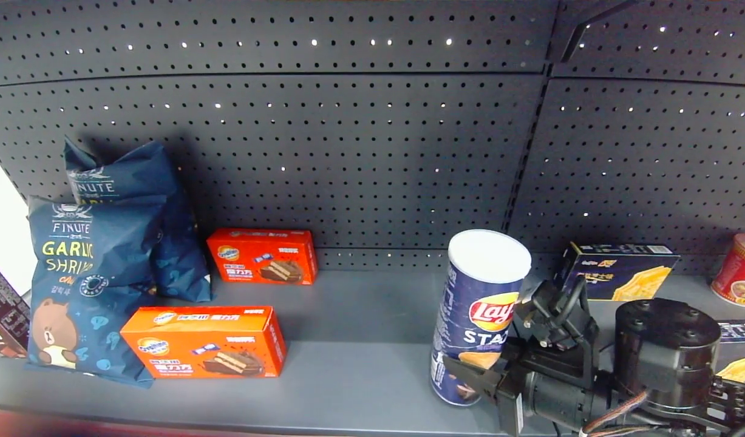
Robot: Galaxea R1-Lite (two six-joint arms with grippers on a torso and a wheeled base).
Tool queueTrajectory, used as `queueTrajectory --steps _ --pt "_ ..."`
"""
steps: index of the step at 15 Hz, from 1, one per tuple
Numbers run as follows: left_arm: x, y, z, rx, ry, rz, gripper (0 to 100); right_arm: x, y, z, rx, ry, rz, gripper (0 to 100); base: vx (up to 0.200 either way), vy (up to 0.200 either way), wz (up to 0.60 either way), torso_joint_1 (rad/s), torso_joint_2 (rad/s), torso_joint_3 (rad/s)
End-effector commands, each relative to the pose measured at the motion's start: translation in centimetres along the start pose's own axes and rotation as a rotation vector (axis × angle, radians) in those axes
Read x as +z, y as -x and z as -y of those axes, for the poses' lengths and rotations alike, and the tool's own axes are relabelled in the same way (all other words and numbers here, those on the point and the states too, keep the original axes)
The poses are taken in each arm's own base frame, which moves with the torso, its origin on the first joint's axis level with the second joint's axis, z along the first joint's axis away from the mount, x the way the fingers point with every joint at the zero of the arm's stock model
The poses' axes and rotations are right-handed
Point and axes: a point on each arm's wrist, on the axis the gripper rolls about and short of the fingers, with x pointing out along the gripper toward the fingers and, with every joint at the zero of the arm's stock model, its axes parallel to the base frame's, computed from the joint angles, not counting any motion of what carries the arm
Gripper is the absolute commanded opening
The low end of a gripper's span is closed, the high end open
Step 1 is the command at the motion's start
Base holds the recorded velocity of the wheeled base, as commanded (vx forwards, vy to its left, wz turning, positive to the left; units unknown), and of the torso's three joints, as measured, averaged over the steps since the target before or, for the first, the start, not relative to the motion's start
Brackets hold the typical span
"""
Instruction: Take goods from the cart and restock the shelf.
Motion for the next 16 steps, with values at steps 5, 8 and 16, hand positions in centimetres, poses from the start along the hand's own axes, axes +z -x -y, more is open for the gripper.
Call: queueTrajectory --steps 5,8,16 --pt "-0.1 0.0 0.0 -0.001 0.002 -0.001 0 -1.0 -1.2 -0.1 0.006 0.000 -0.031 0 0.000 0.000 0.00 0.000 0.00 0.000" --pt "-0.1 0.0 0.0 -0.002 0.003 -0.001 0 -1.5 -1.6 -0.1 0.009 -0.001 -0.052 0 0.000 0.000 0.00 0.000 0.00 0.000" --pt "-0.5 -0.2 0.0 -0.002 0.003 -0.016 0 -1.9 -0.4 -0.4 -0.001 0.005 -0.057 100 0.000 0.000 0.00 0.000 0.00 0.000"
